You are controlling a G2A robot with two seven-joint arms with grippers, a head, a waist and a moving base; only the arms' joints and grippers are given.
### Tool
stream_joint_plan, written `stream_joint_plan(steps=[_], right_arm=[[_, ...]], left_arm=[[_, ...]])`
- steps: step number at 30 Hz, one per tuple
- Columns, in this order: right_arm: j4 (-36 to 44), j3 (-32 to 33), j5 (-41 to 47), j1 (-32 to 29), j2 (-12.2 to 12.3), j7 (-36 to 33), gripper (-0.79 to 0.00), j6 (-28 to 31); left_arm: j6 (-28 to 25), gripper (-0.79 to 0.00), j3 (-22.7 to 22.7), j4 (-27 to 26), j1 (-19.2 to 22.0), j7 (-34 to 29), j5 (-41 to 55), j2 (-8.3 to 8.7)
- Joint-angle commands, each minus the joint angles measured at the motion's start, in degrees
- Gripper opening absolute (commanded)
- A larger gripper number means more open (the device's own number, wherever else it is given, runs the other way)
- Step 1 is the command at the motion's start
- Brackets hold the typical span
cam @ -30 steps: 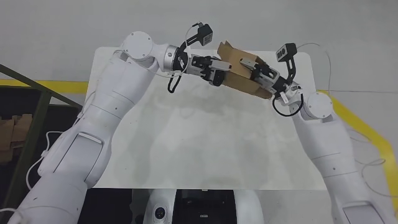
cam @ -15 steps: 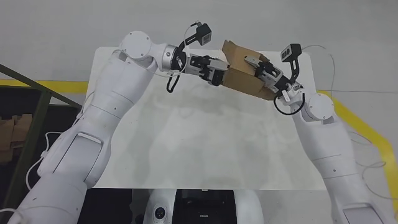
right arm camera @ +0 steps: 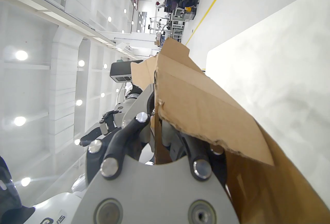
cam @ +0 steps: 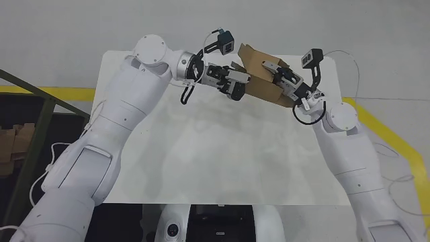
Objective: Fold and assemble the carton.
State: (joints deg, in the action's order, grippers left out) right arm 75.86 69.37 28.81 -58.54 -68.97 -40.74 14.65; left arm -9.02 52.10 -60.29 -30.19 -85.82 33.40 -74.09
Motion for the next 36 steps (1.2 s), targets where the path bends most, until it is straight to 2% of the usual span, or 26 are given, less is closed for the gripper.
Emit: stream_joint_plan(steps=[1, 5, 9, 16, 23, 30, 36], right_arm=[[0.12, -0.15, 0.17, -0.04, -0.06, -0.44, -0.785, 0.07], [-0.38, 0.16, 1.12, -0.07, -0.09, -1.51, -0.785, 0.32], [-1.48, 1.24, 2.04, -0.01, 0.07, -3.66, -0.785, 1.33], [-3.05, 3.25, 2.68, 0.01, 0.53, -8.18, -0.785, 3.59], [-3.44, 5.34, 5.76, -0.54, 0.87, -11.28, -0.785, 4.22], [-1.23, 7.28, 6.89, -1.77, 1.26, -12.27, -0.785, 4.17], [0.08, 8.20, 7.17, -2.63, 1.49, -12.26, -0.785, 3.00]], left_arm=[[0.72, 0.000, -0.70, 0.69, 0.43, -0.43, 0.66, -0.30], [0.80, 0.000, -1.30, 2.29, 1.19, -1.57, 2.15, -0.75], [0.94, 0.000, 0.22, 3.77, 1.71, -2.18, 4.25, -0.37], [0.42, 0.000, 5.88, 3.70, 0.58, -2.18, 6.36, 2.37], [-0.73, 0.000, 10.35, 3.92, -2.11, -2.03, 1.73, 4.95], [0.39, 0.000, 7.42, 5.85, -3.05, -1.97, -2.31, 4.77], [-3.43, 0.000, 3.78, 8.02, -1.77, -2.18, -5.92, 3.98]])
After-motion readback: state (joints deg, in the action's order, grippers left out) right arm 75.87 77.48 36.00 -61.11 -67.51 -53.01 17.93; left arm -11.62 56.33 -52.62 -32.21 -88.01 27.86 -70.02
